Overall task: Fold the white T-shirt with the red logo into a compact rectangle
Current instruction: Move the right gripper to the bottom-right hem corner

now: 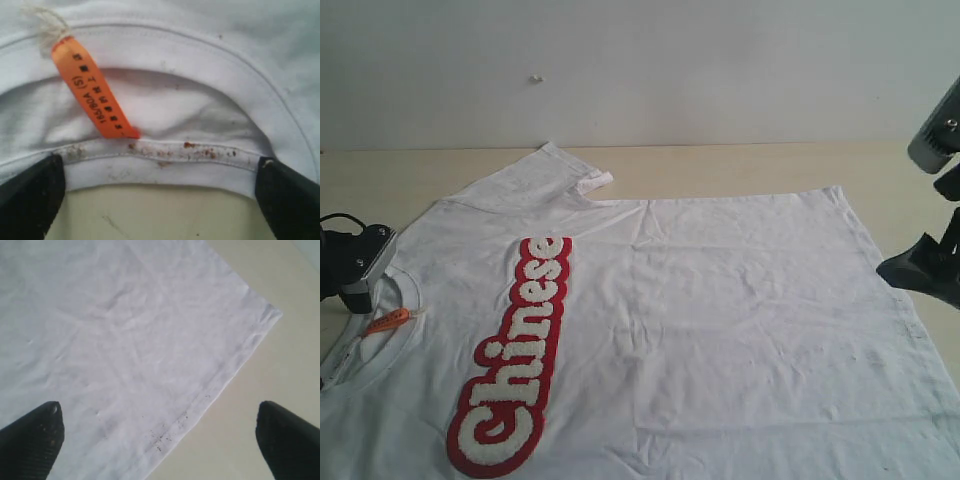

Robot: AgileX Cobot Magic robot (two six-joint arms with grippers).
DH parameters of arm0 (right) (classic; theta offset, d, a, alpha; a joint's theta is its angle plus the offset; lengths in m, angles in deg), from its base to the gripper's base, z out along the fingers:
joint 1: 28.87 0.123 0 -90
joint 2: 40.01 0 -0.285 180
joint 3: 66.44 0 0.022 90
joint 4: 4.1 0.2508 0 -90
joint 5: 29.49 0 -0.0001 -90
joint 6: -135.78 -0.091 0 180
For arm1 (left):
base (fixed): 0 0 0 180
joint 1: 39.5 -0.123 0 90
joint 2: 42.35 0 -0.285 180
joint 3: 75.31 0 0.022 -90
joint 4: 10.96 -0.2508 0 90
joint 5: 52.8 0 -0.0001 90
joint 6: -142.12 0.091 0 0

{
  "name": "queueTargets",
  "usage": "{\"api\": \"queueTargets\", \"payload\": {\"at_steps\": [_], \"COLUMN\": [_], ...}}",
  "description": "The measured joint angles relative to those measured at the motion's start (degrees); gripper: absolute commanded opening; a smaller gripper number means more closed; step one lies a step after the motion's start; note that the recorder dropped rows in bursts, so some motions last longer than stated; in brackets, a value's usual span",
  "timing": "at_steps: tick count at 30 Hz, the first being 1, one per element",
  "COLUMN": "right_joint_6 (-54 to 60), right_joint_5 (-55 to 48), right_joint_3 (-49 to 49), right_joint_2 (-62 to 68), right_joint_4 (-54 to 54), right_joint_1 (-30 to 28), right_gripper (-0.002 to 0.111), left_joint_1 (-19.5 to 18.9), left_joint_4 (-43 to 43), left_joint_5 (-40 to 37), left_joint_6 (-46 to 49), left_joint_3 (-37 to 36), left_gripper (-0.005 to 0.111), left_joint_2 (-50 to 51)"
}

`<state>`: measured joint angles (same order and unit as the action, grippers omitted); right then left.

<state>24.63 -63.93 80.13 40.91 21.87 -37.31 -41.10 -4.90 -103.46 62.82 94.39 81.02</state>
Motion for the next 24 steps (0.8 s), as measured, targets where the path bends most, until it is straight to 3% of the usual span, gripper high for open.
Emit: {"api": "queueTargets", "payload": {"at_steps": [6,13,24], "right_joint_6": [5.94,3.88,6.70], "right_joint_5": [-1.39,-5.58,-16.92], "right_joint_3": [3.32,8.92,25.59], "right_joint_2": [8.55,20.31,35.25], "right_joint_4": [-4.95,-17.54,-23.67], "right_joint_1": [0.00,0.00,0.00], "right_gripper": [0.105,0.105,0.105], "left_joint_1": [0.00,0.00,0.00], "left_joint_4": [0.00,0.00,0.00], "left_joint_5": [0.00,0.00,-0.09], "left_joint_6": [0.00,0.00,0.00], "left_joint_3": [0.00,0.00,0.00], "left_gripper": [0.102,0.102,0.102], "left_joint_2": [0.00,0.00,0.00]}}
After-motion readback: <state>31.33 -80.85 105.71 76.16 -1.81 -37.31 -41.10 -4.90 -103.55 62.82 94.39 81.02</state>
